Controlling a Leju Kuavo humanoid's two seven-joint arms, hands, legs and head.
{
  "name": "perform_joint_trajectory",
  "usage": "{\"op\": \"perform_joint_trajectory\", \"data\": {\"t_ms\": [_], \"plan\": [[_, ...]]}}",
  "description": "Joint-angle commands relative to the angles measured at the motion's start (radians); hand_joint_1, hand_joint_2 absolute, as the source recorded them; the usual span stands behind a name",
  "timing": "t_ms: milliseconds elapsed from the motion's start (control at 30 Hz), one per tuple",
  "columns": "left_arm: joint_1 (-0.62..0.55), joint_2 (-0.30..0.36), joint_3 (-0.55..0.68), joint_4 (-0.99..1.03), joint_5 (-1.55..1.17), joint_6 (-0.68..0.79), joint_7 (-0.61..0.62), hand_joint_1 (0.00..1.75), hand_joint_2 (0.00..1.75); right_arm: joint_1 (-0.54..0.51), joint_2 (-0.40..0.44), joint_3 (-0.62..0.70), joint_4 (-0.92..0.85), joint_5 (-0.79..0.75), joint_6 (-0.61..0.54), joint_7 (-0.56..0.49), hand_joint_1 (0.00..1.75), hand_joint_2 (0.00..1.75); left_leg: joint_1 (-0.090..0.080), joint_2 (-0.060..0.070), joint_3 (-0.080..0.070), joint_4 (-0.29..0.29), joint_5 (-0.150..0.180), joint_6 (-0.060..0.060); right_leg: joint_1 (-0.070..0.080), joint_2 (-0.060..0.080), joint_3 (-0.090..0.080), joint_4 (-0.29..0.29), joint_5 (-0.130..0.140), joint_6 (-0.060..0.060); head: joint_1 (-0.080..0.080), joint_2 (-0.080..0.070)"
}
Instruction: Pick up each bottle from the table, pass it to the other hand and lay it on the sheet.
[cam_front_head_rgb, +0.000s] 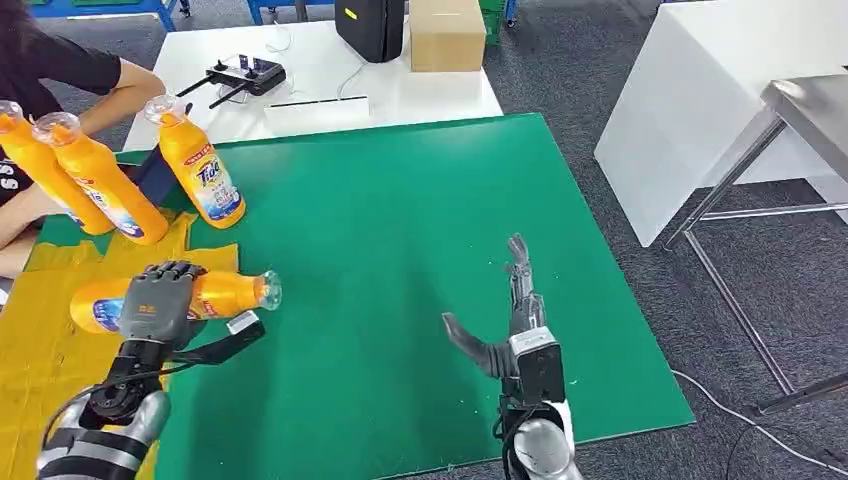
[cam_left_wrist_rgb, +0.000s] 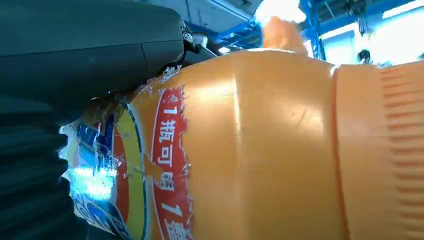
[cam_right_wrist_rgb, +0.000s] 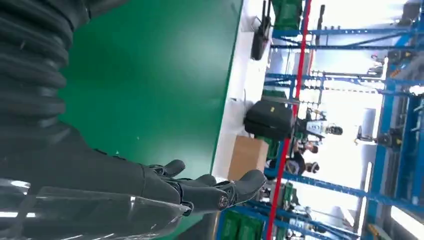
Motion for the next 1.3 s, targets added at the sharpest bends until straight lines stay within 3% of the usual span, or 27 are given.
{"op": "perform_joint_trajectory", "data": {"t_ms": [33,200,433,467,500,667,900,1167,1300], "plan": [[-0.176,0.097,-0.045,0.322,-0.008,-0.071,0.062,1.75,1.75,-0.005,-0.021,-0.042,-0.022,0.005,0.004,-0.007,0.0,1.75,0.002,-0.005,0.003,0.0,-0.001,-0.002,0.002,0.0,0.004,-0.001,-0.001,-0.001,0.0,0.0],[-0.241,0.098,-0.1,0.463,-0.008,-0.059,0.141,1.75,1.75,-0.014,-0.028,-0.024,-0.013,0.027,0.01,-0.008,0.0,1.75,0.002,-0.005,0.003,0.0,0.0,-0.002,0.001,-0.001,0.004,-0.001,-0.001,-0.001,0.0,0.0],[-0.249,0.039,-0.026,0.519,-0.008,-0.013,0.095,1.75,1.75,-0.019,-0.031,-0.012,-0.005,0.048,0.003,-0.004,0.0,1.75,0.001,-0.004,0.001,0.0,0.0,-0.001,0.0,-0.001,0.002,-0.001,-0.001,0.0,0.0,0.0],[-0.249,0.032,-0.038,0.53,-0.008,-0.016,0.108,1.62,1.75,-0.02,-0.033,-0.009,-0.003,0.05,0.004,-0.002,0.0,1.75,0.001,-0.004,0.002,0.0,0.0,-0.001,0.001,-0.001,0.003,-0.001,-0.001,0.0,0.0,0.0],[-0.251,0.015,-0.028,0.547,0.0,-0.021,0.098,0.0,1.75,-0.022,-0.033,-0.008,-0.002,0.052,0.004,-0.001,0.0,1.75,0.002,-0.005,0.003,0.0,-0.001,-0.002,0.001,-0.001,0.004,-0.001,-0.001,-0.001,0.0,0.0],[-0.27,-0.051,0.024,0.621,0.093,-0.058,-0.009,0.0,1.75,-0.024,-0.03,-0.016,-0.01,0.05,0.0,0.015,0.0,1.75,0.001,-0.005,0.002,-0.001,0.0,-0.001,0.001,-0.002,0.004,-0.001,-0.001,0.0,0.0,0.0],[-0.265,-0.076,0.044,0.622,0.124,-0.054,-0.018,0.0,1.75,-0.023,-0.028,-0.013,-0.012,0.093,-0.026,0.025,0.0,1.75,0.0,-0.004,0.005,-0.001,0.0,-0.001,0.0,-0.001,0.006,-0.001,0.0,0.0,0.0,0.0],[-0.2,-0.131,0.121,0.532,0.251,0.027,-0.062,0.0,1.75,-0.01,-0.031,-0.016,-0.017,0.103,-0.041,0.036,0.0,1.75,0.001,-0.005,0.008,-0.001,0.0,-0.002,0.0,0.001,0.01,-0.003,0.0,0.0,0.0,0.0],[-0.12,-0.16,0.166,0.396,0.375,0.086,-0.15,0.0,1.75,0.014,-0.04,-0.024,-0.032,0.113,-0.056,0.041,0.0,1.75,0.0,-0.003,0.008,-0.001,0.0,-0.001,-0.001,0.0,0.009,-0.002,-0.001,0.0,0.0,0.0]]}}
